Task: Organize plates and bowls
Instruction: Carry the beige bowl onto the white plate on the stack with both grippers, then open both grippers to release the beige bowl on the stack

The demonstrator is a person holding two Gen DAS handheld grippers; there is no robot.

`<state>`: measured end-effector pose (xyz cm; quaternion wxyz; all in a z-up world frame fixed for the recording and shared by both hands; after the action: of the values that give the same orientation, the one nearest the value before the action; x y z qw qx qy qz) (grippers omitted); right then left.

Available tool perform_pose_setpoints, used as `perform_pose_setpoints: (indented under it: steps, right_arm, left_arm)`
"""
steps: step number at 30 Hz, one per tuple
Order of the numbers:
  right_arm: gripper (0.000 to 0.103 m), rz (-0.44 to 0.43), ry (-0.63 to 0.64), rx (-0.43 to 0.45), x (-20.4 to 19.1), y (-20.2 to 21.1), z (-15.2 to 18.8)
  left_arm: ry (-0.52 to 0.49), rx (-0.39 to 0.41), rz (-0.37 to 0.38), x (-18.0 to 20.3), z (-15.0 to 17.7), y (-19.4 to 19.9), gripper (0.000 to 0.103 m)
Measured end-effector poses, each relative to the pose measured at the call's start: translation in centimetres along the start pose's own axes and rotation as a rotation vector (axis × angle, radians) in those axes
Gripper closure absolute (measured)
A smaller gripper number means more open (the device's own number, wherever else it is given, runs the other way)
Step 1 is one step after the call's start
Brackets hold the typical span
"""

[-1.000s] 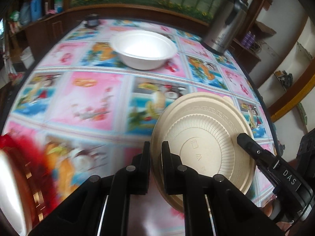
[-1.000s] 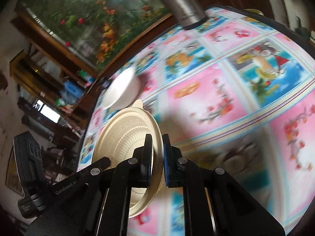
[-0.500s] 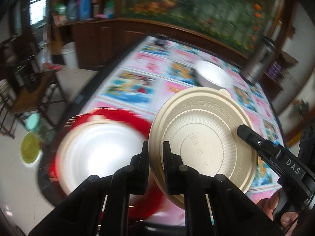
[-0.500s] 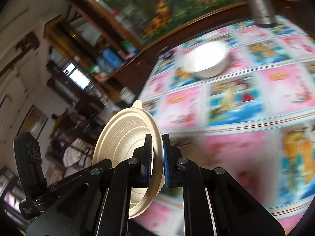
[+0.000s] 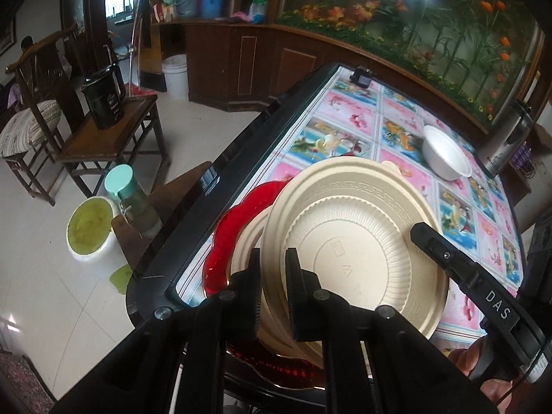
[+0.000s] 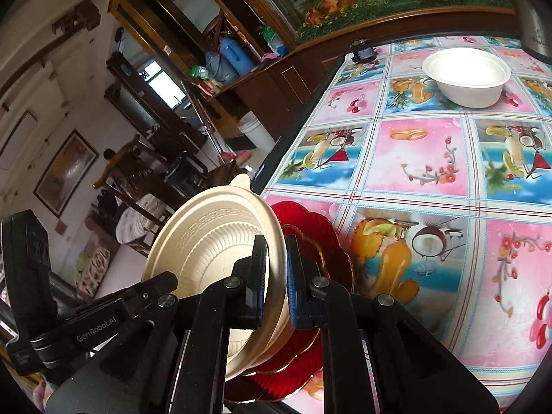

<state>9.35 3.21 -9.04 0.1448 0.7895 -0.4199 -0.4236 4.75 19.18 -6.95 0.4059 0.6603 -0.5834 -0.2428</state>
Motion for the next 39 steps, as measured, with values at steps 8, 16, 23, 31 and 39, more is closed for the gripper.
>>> perform_pose_setpoints:
  steps: [8,16,23,31,39]
  right_arm:
    - [0.092,0.049,0.069,-0.005,-0.2,-1.7,0.8]
    - [0.073,0.053,0.118,0.007,0.0,-2.2,1.3]
    - [0.065,-0.151,0.002,0.073,2.8,-0.3,0.8]
    - [0.060,-0.122,-0.088,0.212,7.1,3.8,-0.7]
    - [0.060,-0.078,-0.179,0.269,11.2,6.9,-1.2]
  left_arm:
    - [0.034,-0.077,-0.037,-1.5,0.9,-1.6,0.091]
    - [0.003,-0.056,-0.124,-1.9,0.7,-0.6,0.054]
    - [0.019,-0.030,-0.155,-2.6,0.4,0.6,0.051]
    - [-0.049,0.082,-0.266,-0.8,-0.1,2.8,0.047]
    - [-0.128,0.268,-0.411,2.4,-0.6,6.5,0.034]
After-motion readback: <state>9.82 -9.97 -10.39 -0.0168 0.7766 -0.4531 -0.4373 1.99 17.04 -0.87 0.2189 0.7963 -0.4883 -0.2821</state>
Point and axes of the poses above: each gripper's, at about its wrist camera, not at the fingertips, and y roughly against the way its jaws point, x to its right, z to its underside, the point moved 2 cm from there along -y, roughly the way its jaws point
